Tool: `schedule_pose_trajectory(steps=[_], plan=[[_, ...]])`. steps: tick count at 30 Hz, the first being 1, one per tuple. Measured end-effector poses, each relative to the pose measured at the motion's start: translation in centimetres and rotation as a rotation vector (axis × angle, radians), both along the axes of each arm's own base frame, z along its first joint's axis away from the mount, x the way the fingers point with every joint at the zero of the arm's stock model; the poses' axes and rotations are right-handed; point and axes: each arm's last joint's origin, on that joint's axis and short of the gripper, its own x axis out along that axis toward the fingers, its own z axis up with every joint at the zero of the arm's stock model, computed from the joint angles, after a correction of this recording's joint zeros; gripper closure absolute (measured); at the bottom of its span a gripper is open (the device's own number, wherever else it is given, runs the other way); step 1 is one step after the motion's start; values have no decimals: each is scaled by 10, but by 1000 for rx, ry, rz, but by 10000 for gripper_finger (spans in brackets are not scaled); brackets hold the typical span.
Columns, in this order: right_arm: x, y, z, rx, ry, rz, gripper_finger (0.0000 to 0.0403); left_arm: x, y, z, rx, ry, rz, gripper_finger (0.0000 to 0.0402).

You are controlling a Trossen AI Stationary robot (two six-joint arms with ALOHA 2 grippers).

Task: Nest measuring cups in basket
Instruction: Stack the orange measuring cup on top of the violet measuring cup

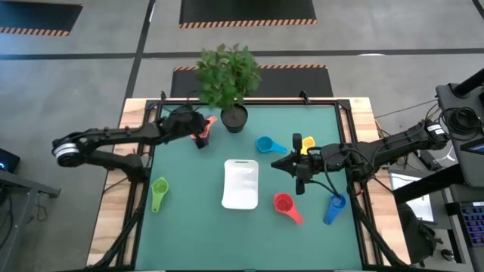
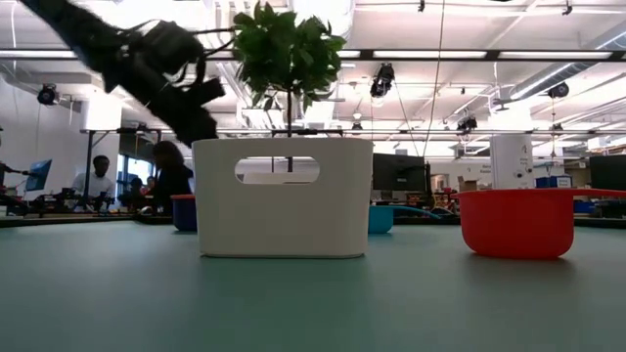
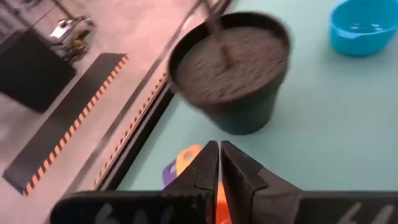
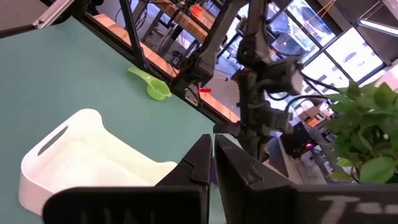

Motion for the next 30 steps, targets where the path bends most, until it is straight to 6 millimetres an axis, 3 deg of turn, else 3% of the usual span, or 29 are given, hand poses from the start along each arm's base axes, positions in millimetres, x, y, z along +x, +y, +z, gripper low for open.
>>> schedule_pose_trajectory(steps=[8,14,23,30], plan=[[0,0,0,0,-1,0,394,-8,-2,-26,-58,-82,65,402],[0,0,0,-2,-2,1,394,7,11,-31,-170,-186,174,402],[0,0,0,3,1,-2,394,27,35,-47,-264,-63,260,402],[0,0,-1,8,4,-3,394,23,38,-48,-216,-33,347,402]])
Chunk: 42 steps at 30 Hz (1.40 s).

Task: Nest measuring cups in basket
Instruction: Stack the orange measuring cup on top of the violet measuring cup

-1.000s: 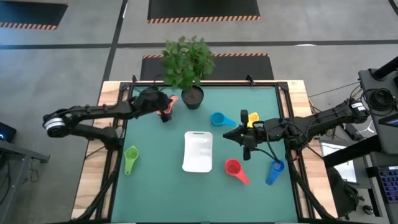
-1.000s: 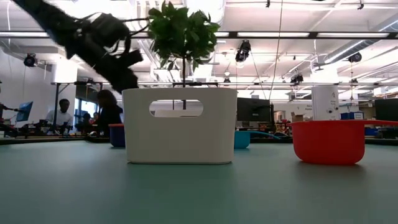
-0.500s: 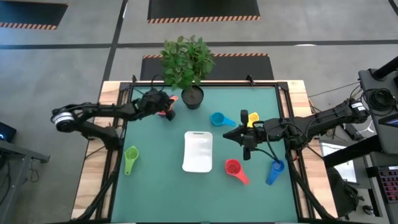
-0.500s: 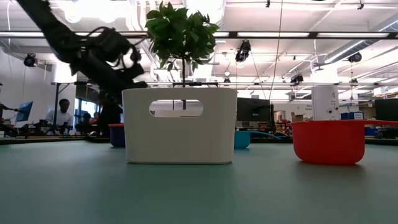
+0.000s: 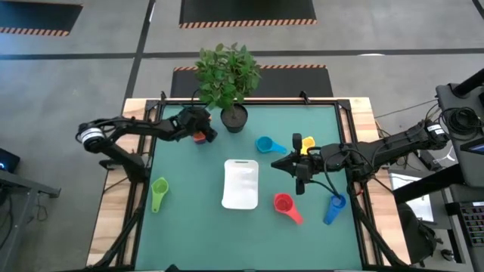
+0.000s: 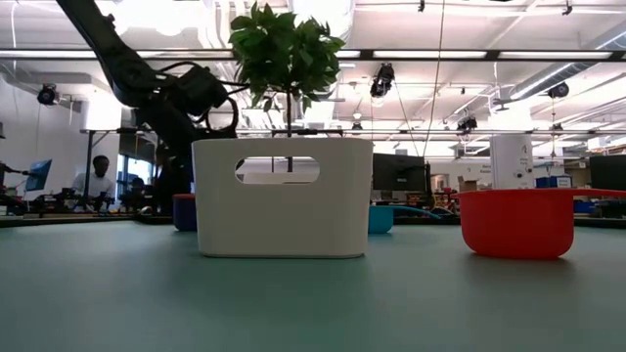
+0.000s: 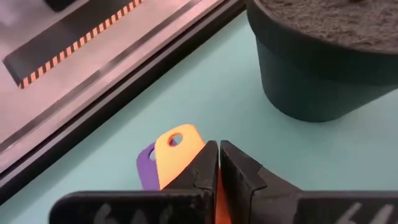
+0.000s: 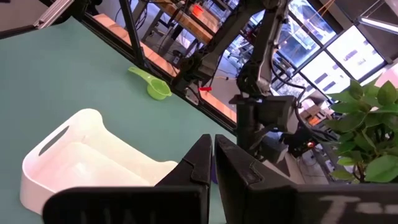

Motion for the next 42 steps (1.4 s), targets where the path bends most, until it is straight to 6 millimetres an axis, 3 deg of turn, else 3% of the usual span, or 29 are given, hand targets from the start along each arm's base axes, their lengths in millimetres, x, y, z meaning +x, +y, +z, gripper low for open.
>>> schedule_pose_trajectory(steps=[9,18,25,29,34,42], plan=[[0,0,0,1,2,0,394,-12,-6,8,-27,57,58,402],[0,0,0,1,2,0,394,-30,-18,36,-17,32,71,402],[0,0,0,9,2,-2,394,-35,-20,51,4,9,-213,402],[0,0,0,9,2,-2,394,-42,-7,49,0,16,-302,402],[0,0,0,9,2,-2,394,-46,14,38,-30,-12,-265,402],[0,0,0,9,2,-2,394,-42,26,11,-101,52,-230,402]])
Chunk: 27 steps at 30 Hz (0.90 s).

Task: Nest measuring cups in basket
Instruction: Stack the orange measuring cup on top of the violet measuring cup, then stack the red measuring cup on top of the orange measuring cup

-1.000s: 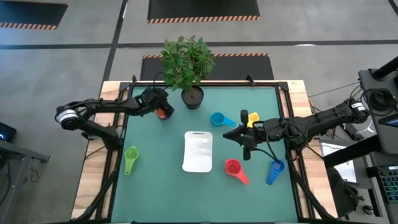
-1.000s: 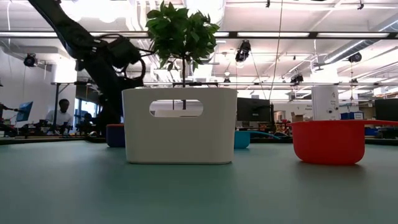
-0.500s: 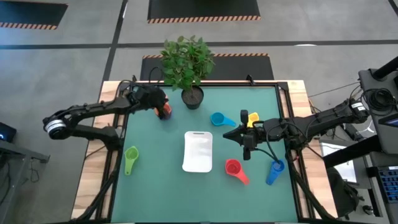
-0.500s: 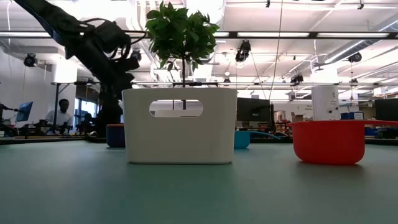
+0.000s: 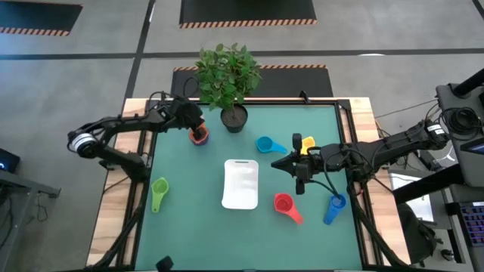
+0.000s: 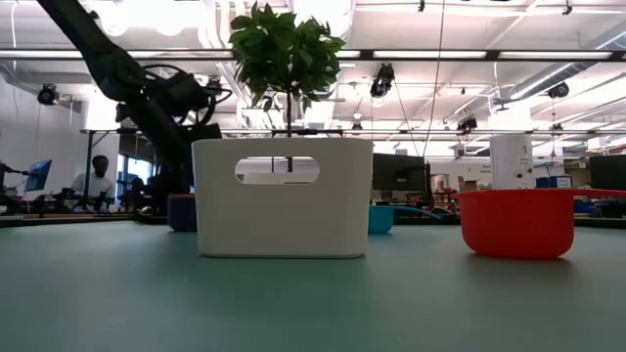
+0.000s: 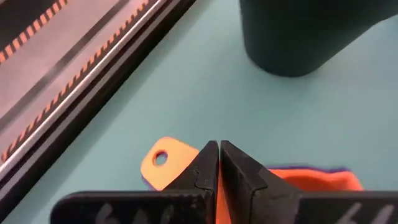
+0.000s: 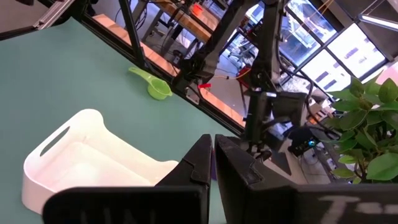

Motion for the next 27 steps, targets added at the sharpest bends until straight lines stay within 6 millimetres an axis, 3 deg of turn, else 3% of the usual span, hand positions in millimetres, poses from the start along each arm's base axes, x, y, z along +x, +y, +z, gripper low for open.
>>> schedule_pose_trajectory(steps=[5,21,27], plan=[[0,0,0,0,0,0,394,-1,0,-2,-17,16,34,402],[0,0,0,0,0,0,394,-26,-24,24,-131,5,186,402],[0,0,0,-1,0,0,394,-21,-20,42,-6,-122,149,402]])
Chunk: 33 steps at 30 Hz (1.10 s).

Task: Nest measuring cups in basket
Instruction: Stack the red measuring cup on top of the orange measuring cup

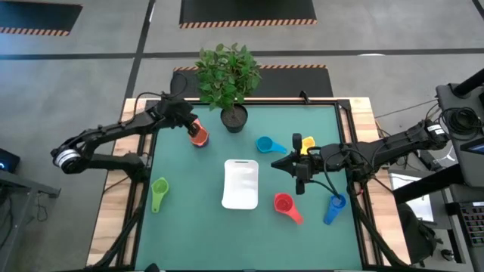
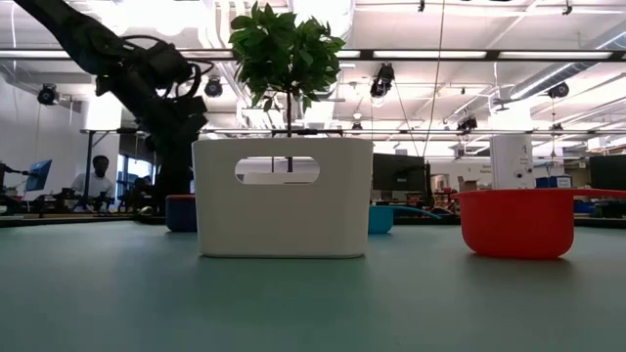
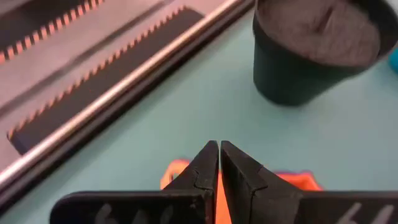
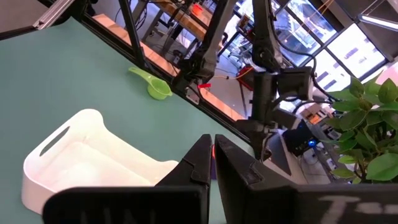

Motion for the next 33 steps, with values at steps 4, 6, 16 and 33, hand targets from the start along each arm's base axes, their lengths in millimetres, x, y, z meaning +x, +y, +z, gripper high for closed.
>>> schedule_pose_trajectory(steps=[4,6,16,33], plan=[[0,0,0,0,3,0,394,3,5,-2,28,-2,48,402],[0,0,-1,2,14,-1,394,3,6,-2,32,-6,59,402],[-2,-2,-5,232,61,-62,394,1,-15,28,111,-230,-153,402],[13,-11,-18,705,-17,-391,394,-20,-39,36,242,-283,-285,402]])
